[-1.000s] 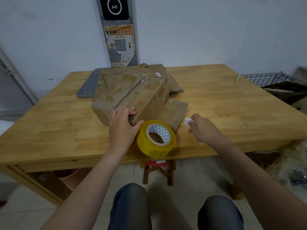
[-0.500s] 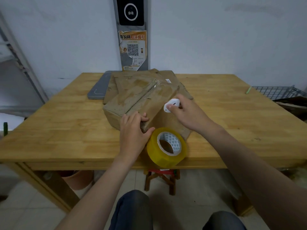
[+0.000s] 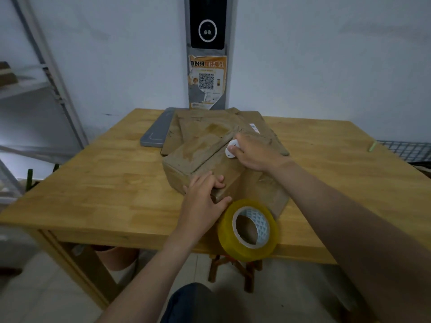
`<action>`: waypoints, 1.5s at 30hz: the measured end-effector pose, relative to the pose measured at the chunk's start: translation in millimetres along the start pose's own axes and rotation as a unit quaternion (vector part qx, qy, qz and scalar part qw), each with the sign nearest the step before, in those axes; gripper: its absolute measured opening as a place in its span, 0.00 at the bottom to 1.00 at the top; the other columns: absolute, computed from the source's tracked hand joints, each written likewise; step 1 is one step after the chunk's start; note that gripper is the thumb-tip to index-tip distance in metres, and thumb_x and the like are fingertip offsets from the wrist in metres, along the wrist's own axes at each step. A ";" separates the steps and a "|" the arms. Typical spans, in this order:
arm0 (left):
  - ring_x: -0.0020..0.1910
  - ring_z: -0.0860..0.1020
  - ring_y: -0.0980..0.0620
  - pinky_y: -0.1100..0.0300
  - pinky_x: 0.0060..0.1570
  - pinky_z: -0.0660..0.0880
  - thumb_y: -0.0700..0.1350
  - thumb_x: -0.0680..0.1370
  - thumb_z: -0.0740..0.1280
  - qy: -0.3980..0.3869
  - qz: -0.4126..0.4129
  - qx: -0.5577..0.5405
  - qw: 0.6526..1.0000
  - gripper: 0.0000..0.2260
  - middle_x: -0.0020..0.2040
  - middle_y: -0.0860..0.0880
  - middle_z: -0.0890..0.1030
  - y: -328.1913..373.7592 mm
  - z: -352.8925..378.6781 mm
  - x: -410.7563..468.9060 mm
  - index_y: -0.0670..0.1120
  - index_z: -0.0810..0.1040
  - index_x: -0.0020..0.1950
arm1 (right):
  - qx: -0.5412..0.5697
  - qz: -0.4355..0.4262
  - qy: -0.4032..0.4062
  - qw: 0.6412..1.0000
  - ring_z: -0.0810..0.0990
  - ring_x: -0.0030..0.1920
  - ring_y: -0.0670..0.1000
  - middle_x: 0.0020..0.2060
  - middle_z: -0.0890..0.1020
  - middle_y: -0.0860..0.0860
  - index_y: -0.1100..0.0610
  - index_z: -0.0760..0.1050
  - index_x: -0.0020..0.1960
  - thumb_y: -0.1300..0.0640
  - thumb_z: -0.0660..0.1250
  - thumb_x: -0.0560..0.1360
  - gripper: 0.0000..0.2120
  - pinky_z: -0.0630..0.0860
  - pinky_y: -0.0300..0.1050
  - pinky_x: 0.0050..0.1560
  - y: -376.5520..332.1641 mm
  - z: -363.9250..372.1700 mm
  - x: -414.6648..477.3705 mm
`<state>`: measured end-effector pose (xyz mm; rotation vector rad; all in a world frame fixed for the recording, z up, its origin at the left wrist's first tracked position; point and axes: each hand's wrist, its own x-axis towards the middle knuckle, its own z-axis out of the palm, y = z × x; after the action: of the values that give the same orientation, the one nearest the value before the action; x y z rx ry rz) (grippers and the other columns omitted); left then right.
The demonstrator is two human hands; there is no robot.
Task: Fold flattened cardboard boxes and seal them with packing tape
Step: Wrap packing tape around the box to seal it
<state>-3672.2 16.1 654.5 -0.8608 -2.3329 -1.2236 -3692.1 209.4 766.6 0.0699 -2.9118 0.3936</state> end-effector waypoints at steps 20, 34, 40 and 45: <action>0.69 0.70 0.70 0.74 0.63 0.66 0.39 0.72 0.79 -0.354 0.047 -0.098 0.929 0.12 0.67 0.61 0.78 33.2 36.7 99.0 0.50 0.78 0.48 | -0.128 0.228 0.058 0.963 0.80 0.37 0.53 0.37 0.81 0.50 0.49 0.78 0.42 0.55 0.56 0.80 0.14 0.81 0.53 0.43 79.0 -19.9 -117.9; 0.68 0.73 0.52 0.52 0.66 0.72 0.49 0.67 0.82 -0.247 -0.049 -0.011 0.968 0.28 0.69 0.55 0.74 42.2 56.6 106.3 0.54 0.76 0.64 | 0.224 0.178 0.093 0.954 0.76 0.47 0.48 0.45 0.77 0.44 0.49 0.72 0.54 0.45 0.58 0.84 0.09 0.68 0.44 0.41 58.6 -4.9 -83.2; 0.55 0.77 0.51 0.53 0.48 0.78 0.61 0.75 0.73 -0.265 -0.316 -0.060 0.909 0.30 0.61 0.50 0.77 36.3 28.3 85.3 0.51 0.69 0.72 | 0.238 0.193 0.084 0.948 0.78 0.52 0.50 0.54 0.80 0.51 0.54 0.74 0.62 0.42 0.57 0.84 0.18 0.74 0.53 0.56 71.2 -2.2 -83.6; 0.68 0.72 0.45 0.44 0.67 0.72 0.65 0.79 0.65 -0.383 -0.392 -0.089 0.832 0.32 0.69 0.47 0.74 25.5 10.8 68.3 0.47 0.68 0.76 | 0.227 0.187 0.093 0.951 0.76 0.48 0.45 0.49 0.79 0.47 0.51 0.74 0.60 0.42 0.57 0.84 0.15 0.72 0.49 0.46 71.1 2.4 -82.7</action>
<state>-3706.6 59.8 702.9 -0.4678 -3.4944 -1.6206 -3616.8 278.9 729.0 -0.4319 -2.5806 1.0629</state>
